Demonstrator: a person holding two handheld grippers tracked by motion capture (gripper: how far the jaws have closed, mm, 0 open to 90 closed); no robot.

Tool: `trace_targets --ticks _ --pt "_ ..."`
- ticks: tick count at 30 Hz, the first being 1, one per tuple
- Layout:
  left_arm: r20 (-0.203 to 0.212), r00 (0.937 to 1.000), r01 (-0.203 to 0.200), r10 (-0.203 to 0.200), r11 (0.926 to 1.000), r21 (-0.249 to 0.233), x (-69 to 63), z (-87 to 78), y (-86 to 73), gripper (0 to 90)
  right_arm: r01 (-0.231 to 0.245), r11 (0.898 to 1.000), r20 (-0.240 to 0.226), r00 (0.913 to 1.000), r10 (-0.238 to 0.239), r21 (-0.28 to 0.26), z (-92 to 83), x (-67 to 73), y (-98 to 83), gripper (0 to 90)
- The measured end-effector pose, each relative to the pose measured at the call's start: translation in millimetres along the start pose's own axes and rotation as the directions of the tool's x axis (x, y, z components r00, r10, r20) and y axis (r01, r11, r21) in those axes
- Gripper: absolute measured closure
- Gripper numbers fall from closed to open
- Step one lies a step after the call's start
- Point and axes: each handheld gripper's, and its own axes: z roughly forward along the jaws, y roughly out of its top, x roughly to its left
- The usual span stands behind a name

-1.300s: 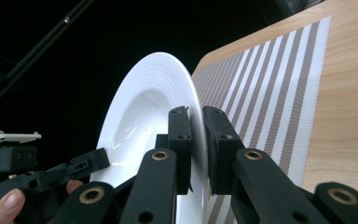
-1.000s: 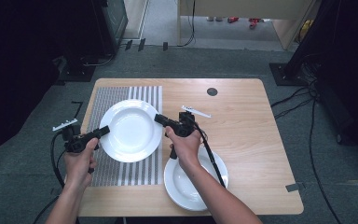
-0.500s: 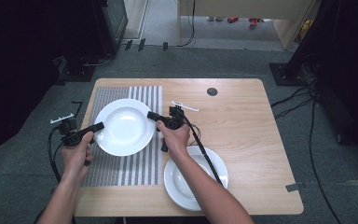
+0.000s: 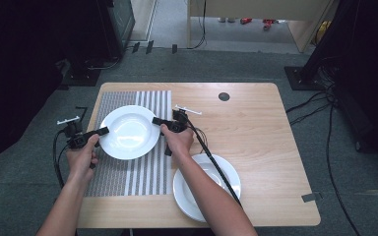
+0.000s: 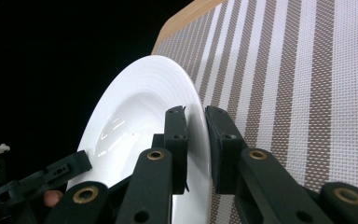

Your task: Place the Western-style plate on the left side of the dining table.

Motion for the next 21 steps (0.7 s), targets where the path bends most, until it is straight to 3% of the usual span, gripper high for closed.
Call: trace_targets --ticks 5,16,21 --pt "-0.013 0.9997 0.021 -0.021 0.9996 0.018 5.9 11.1 -0.7 70.8 -0.012 1.0 0.019 0.9997 0.012 0.01 6.0 -3.7 -0.2 80.6" --pt "-0.05 0.9987 0.002 0.0 0.9989 0.046 7.5 24.3 -4.7 69.9 -0.028 0.999 0.063 0.9977 0.026 0.019 14.0 -13.3 -2.7 79.9" --pt "-0.077 0.997 0.003 0.001 0.9988 0.05 7.4 29.0 -7.0 68.6 -0.009 1.0 0.077 0.997 0.008 0.018 15.9 -14.0 -3.8 80.3"
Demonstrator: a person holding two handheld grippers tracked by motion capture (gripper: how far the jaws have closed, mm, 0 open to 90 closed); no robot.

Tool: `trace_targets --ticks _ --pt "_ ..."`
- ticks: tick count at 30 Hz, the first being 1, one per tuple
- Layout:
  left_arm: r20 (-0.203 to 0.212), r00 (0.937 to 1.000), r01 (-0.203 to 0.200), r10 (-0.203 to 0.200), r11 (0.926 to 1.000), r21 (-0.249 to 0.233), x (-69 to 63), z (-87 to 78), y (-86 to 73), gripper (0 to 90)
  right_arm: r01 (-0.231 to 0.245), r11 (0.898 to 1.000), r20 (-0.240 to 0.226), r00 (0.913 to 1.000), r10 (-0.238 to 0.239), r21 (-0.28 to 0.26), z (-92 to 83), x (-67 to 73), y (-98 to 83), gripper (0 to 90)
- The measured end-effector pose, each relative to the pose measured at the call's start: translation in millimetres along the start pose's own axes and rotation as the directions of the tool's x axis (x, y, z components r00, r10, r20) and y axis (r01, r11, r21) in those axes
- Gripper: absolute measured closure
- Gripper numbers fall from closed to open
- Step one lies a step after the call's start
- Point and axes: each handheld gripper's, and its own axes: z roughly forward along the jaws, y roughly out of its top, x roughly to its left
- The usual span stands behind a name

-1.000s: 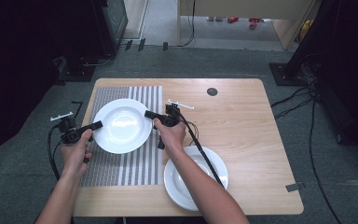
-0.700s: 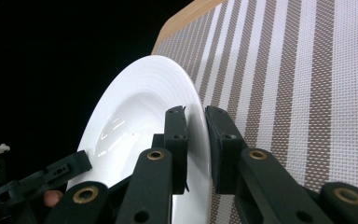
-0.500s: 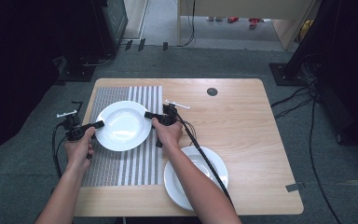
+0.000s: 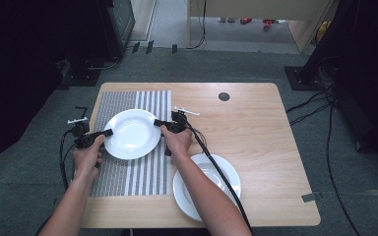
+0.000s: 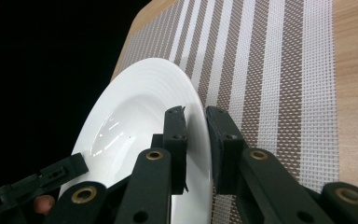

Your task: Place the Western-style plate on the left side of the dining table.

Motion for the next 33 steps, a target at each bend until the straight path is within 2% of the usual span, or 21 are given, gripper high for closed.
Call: trace_targets --ticks 5,6,8,9,11,13,16,17,18,19,20,21,22,23,24,26,28,29,30,32,33 --pt "-0.025 0.9995 -0.02 0.02 0.9998 0.004 -3.4 1.0 0.7 67.7 0.019 1.0 0.014 0.9997 -0.019 0.003 1.6 0.3 0.1 79.0" --pt "-0.022 0.9995 -0.02 0.02 0.9997 0.011 -2.9 1.3 1.9 67.7 0.058 0.998 0.027 0.9979 -0.058 0.005 2.4 2.4 0.4 77.6" --pt "-0.021 0.9995 -0.023 0.023 0.9996 0.016 -2.8 1.3 2.6 67.1 0.075 0.997 0.037 0.9965 -0.076 0.01 2.7 3.8 0.8 76.8" --pt "-0.017 0.9993 -0.032 0.033 0.9993 0.018 -3.1 0.3 3.6 66.0 0.093 0.996 0.037 0.9949 -0.093 0.014 2.7 5.8 1.3 70.8" --pt "-0.011 0.999 -0.044 0.044 0.9989 0.014 -5.0 -2.2 4.2 60.3 0.102 0.995 0.034 0.9942 -0.102 0.007 2.0 8.6 1.2 64.6" --pt "-0.011 0.9981 -0.06 0.06 0.9981 0.011 -7.9 -5.1 4.4 54.9 0.154 0.988 0.052 0.9868 -0.154 -0.007 0.0 12.4 2.0 57.4" --pt "-0.026 0.9969 -0.075 0.075 0.9972 0.006 -12.1 -9.4 4.6 39.5 0.225 0.974 0.095 0.9705 -0.221 -0.028 -6.2 17.3 5.5 50.7" --pt "-0.026 0.9969 -0.075 0.075 0.9972 0.006 -12.1 -9.4 4.6 35.1 0.225 0.974 0.095 0.9705 -0.221 -0.028 -6.2 17.3 5.5 50.7" --pt "-0.031 0.9965 -0.078 0.078 0.997 -0.001 -13.5 -13.3 5.2 31.1 0.237 0.971 0.118 0.9654 -0.233 -0.024 -11.4 19.9 9.3 43.0" --pt "-0.031 0.9965 -0.078 0.078 0.997 -0.001 -13.5 -13.3 5.2 27.6 0.233 0.972 0.118 0.9663 -0.229 -0.02 -13.8 21.3 11.3 39.0" --pt "-0.038 0.9958 -0.083 0.083 0.9965 -0.011 -14.8 -18.3 5.7 24.7 0.238 0.971 0.113 0.9653 -0.235 -0.01 -16.3 23.1 13.3 39.5" --pt "-0.042 0.9954 -0.087 0.086 0.9959 -0.022 -15.9 -20.9 5.6 21.8 0.248 0.969 0.093 0.9644 -0.248 0.004 -19.4 24.8 15.4 42.2" --pt "-0.045 0.9946 -0.095 0.094 0.995 -0.03 -16.9 -23.5 5.5 19.5 0.254 0.967 0.069 0.9646 -0.255 0.014 -23.1 26.4 17.6 40.6" --pt "-0.049 0.9934 -0.105 0.104 0.9939 -0.033 -17.8 -26.6 5.6 17.5 0.271 0.963 0.056 0.961 -0.271 0.016 -27.2 28.5 19.5 39.4" --pt "-0.051 0.9927 -0.111 0.109 0.9928 -0.046 -19.0 -29.5 5.4 16.2 0.296 0.955 0.048 0.9538 -0.297 0.012 -31.7 30.6 21.1 37.0" --pt "-0.039 0.9912 -0.128 0.126 0.9898 -0.061 -21.3 -36.4 5.3 13.8 0.328 0.945 0.038 0.9442 -0.327 -0.008 -41.2 35.7 23.4 32.1" --pt "-0.034 0.9896 -0.142 0.14 0.9865 -0.082 -25.0 -44.0 4.5 12.6 0.345 0.938 0.023 0.9385 -0.345 -0.021 -50.6 39.5 25.0 29.5" --pt "-0.034 0.9896 -0.142 0.14 0.9865 -0.082 -25.0 -44.0 4.5 11.7 0.345 0.938 0.023 0.9385 -0.345 -0.021 -50.6 39.5 25.0 29.5" --pt "-0.032 0.9869 -0.16 0.158 0.9818 -0.101 -29.3 -51.7 3.1 11.6 0.384 0.923 0.036 0.923 -0.383 -0.023 -60.1 42.9 24.5 28.7" --pt "-0.05 0.982 -0.187 0.182 0.9752 -0.119 -33.5 -59.0 0.4 11.5 0.408 0.913 0.033 0.9127 -0.407 -0.026 -69.5 45.8 24.1 26.0" --pt "-0.047 0.9809 -0.193 0.189 0.9728 -0.128 -35.2 -62.7 -1.3 11.5 0.411 0.911 0.034 0.9115 -0.41 -0.026 -74.0 47.0 23.7 26.0"
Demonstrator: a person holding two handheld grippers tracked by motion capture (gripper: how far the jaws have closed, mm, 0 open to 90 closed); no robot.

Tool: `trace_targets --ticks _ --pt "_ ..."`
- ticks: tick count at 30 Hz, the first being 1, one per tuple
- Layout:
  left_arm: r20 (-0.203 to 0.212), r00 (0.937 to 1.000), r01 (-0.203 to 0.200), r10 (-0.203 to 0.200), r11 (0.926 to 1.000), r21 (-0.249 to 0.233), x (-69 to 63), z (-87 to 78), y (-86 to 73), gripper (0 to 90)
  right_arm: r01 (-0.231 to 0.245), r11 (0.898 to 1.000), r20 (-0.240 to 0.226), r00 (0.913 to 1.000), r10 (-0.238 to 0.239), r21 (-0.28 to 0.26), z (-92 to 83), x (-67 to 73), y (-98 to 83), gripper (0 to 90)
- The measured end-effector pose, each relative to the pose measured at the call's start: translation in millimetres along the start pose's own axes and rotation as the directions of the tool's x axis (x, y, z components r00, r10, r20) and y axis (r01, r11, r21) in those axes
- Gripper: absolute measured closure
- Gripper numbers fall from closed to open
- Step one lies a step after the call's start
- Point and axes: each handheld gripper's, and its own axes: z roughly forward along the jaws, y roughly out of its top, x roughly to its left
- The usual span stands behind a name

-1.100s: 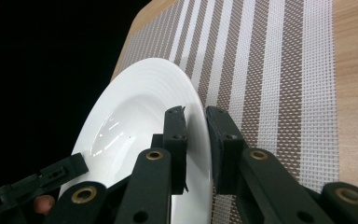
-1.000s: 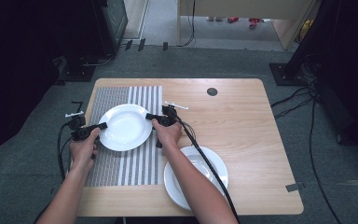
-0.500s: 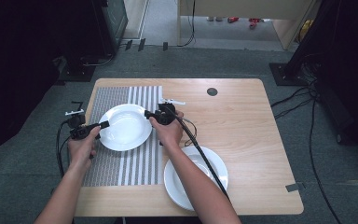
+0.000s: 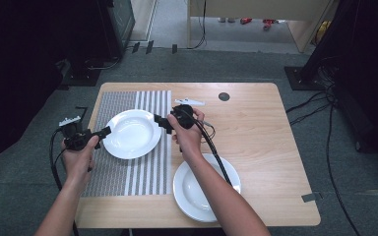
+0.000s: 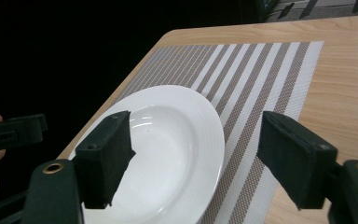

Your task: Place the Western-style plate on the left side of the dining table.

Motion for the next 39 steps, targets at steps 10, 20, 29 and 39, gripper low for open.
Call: trace_targets --ticks 10,20,29,39 --pt "0.026 0.9988 -0.041 0.041 0.9987 -0.031 -16.1 -27.3 -14.0 11.0 0.048 0.999 -0.023 0.9986 -0.049 -0.014 -44.1 5.5 -3.4 23.7" --pt "0.055 0.9951 -0.08 0.083 0.995 -0.061 -32.7 -50.7 -30.6 11.0 0.089 0.995 -0.014 0.9959 -0.089 -0.042 -86.9 3.1 -9.0 23.7" --pt "0.065 0.9924 -0.098 0.104 0.9916 -0.084 -43.7 -66.7 -50.3 11.0 0.107 0.992 0.018 0.9942 -0.106 -0.07 -124.5 -9.0 -19.9 23.8" --pt "0.071 0.9896 -0.117 0.125 0.987 -0.11 -58.0 -78.5 -78.7 11.0 0.089 0.991 0.052 0.9951 -0.084 -0.096 -163.1 -30.8 -36.8 24.2"
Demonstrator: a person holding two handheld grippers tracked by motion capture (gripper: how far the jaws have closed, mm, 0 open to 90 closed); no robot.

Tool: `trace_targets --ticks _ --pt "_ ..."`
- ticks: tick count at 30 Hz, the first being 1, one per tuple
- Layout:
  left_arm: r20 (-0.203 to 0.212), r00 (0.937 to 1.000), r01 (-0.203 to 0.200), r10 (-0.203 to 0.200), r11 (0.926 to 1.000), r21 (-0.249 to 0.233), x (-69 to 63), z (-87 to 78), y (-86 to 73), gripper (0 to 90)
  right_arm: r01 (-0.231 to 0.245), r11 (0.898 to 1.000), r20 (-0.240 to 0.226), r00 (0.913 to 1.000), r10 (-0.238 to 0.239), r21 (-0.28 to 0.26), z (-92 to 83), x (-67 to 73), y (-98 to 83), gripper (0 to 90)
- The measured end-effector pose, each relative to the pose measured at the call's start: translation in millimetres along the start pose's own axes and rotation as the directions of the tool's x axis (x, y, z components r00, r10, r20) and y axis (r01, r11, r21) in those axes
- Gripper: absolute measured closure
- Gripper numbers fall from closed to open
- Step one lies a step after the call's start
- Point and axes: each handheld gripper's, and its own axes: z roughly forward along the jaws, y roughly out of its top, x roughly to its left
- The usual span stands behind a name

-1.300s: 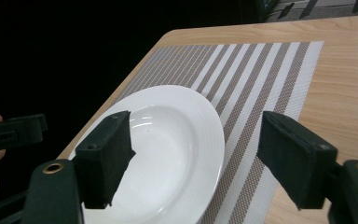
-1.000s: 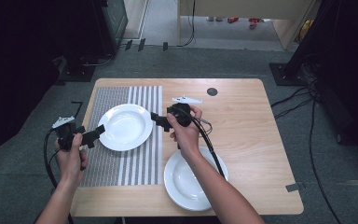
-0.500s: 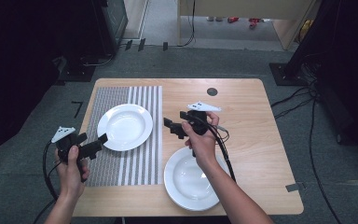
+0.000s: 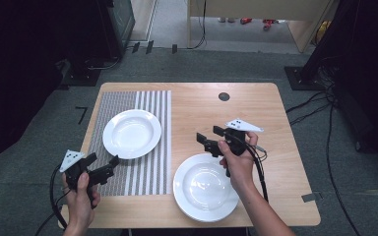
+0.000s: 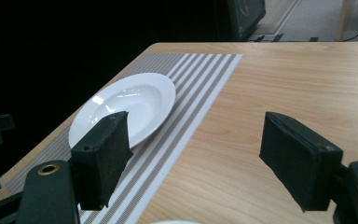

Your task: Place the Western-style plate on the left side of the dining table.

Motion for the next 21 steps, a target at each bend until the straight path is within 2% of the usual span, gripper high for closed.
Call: trace_targets --ticks 2,7,10,16,21 --pt "-0.001 1.0 -0.006 0.006 1.0 -0.001 -1.5 -1.4 -2.0 11.0 -0.001 1.0 0.004 1.0 0.001 -0.002 -3.7 -2.6 -2.1 24.2" --pt "-0.003 0.9999 -0.013 0.013 0.9998 -0.013 -4.7 -7.1 -9.8 11.0 -0.011 1.0 0.041 0.9991 0.012 -0.01 -25.2 -19.0 -16.6 24.1" --pt "-0.024 0.9994 -0.027 0.026 0.9995 -0.019 -4.2 -8.5 -16.7 11.0 -0.007 1.0 0.065 0.9978 0.008 -0.015 -32.2 -25.4 -22.4 24.2" --pt "-0.065 0.9972 -0.037 0.038 0.9992 0.015 4.1 -4.2 -37.4 11.0 -0.033 0.999 0.127 0.9913 0.036 -0.022 -55.7 -50.9 -44.1 24.2" --pt "-0.095 0.9941 -0.05 0.052 0.9983 0.03 9.7 -0.4 -46.0 11.0 -0.055 0.998 0.171 0.9836 0.059 -0.025 -72.3 -69.0 -56.2 24.3"
